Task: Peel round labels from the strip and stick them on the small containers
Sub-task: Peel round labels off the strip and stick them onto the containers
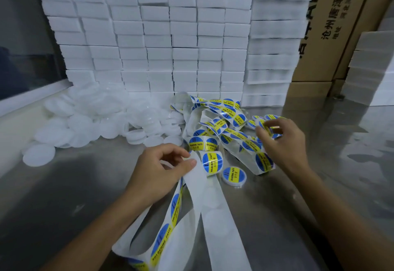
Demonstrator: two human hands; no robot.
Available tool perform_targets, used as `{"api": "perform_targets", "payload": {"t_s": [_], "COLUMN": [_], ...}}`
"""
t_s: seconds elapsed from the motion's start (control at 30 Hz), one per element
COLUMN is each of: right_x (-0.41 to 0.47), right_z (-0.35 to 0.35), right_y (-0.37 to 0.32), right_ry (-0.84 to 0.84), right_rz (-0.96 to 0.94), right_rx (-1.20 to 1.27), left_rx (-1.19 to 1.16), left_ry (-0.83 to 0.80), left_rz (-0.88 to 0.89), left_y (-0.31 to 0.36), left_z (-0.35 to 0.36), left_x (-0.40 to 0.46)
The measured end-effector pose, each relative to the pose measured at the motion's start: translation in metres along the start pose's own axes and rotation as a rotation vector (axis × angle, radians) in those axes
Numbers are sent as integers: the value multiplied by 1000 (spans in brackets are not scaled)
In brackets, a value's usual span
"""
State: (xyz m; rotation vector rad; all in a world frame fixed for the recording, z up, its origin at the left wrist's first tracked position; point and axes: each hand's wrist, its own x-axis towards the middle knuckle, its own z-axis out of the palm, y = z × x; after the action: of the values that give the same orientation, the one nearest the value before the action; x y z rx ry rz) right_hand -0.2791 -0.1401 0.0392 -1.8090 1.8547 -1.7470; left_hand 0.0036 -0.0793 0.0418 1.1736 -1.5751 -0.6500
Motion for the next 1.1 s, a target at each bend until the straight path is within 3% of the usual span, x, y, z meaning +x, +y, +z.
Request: {"api": "perform_targets", "payload": {"t_s": [0.2,0.4,0.57,0.63,0.77,0.93,1.1], "right_x": [11,13,12,9,-4,-40,-62], "right_z": [5,11,6,2,5,20,32], "right_y": [51,60,46,34,-8,-70,-99], "right_ry": [-35,-330,-110,-24,-11,-276,-661], "right_rz": [100,208,212,129,-116,-247,84], "right_rx": [-264,-389,-236,-205,-98,160,663], "left_rx": [83,102,118,38,-94,-230,-448], "left_ry": [-92,-134,-57,-44,-29,32,11], "left_rz": [-75,-138,-293,-328,-252,-125,-116], "left_y": [-7,-7,-2,1,5,8,10], "left_z": [-2,-1,-6,-6,-5,-3,-6], "left_x": [-1,-1,1,2,2,-1,0]}}
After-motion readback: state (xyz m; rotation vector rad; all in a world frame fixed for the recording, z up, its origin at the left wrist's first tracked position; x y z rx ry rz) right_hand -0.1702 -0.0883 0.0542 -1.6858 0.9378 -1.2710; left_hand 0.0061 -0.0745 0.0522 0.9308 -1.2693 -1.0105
